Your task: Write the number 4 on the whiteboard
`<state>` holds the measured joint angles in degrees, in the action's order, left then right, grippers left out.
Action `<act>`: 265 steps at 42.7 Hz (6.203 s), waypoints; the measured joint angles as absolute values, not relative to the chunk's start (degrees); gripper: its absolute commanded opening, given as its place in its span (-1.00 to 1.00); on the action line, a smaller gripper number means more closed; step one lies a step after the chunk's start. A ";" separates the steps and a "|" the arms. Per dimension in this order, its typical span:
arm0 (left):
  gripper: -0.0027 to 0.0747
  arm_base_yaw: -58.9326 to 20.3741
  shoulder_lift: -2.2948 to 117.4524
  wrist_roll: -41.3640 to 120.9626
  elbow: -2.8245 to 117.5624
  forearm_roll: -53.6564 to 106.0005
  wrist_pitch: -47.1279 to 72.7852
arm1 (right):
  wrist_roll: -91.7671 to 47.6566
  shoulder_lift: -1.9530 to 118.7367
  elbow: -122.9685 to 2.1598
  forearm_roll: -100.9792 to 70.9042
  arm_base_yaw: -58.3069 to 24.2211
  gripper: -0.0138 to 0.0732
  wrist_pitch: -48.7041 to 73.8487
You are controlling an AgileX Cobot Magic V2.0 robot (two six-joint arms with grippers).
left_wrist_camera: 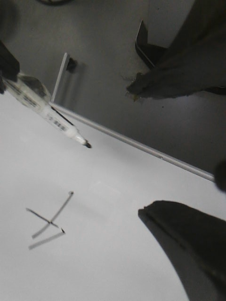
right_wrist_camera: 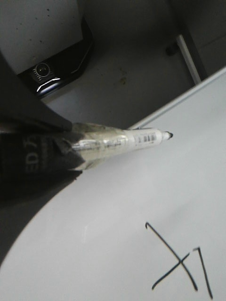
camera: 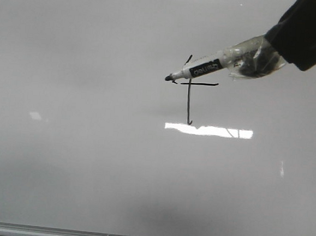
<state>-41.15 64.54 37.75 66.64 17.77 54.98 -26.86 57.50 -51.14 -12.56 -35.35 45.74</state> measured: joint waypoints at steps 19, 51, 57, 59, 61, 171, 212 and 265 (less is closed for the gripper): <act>0.58 -52.60 75.11 46.99 68.61 18.51 49.29 | -27.74 55.58 -51.14 -12.46 -37.09 -0.84 47.82; -0.32 -52.60 85.49 51.71 68.74 20.41 40.48 | -27.82 55.58 -51.14 -12.34 -37.09 -0.84 46.74; -0.66 -52.60 85.49 51.73 68.74 20.41 40.16 | -27.82 55.58 -51.14 -12.34 -37.09 -0.83 46.74; -0.74 -52.60 85.49 52.03 68.74 20.17 40.16 | -27.86 55.58 -51.14 -12.34 -37.09 -0.80 46.74; -0.80 -52.60 85.49 52.63 68.74 19.74 40.27 | -28.08 55.58 -51.14 -12.34 -37.09 -0.72 46.74; -0.01 -3.99 87.52 -0.80 46.06 1.99 4.45 | -25.24 55.58 -51.14 -12.12 -28.15 0.68 47.25; -0.01 -16.94 49.28 2.22 56.12 0.94 43.11 | 3.46 38.67 -54.89 2.46 -28.15 0.68 63.76; -0.98 -19.33 42.92 2.22 53.78 4.02 47.25 | 3.72 33.81 -54.94 3.78 -28.15 -0.84 63.70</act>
<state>-19.33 42.92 2.22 53.78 4.02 47.25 3.72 33.81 -54.94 3.78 -28.15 63.70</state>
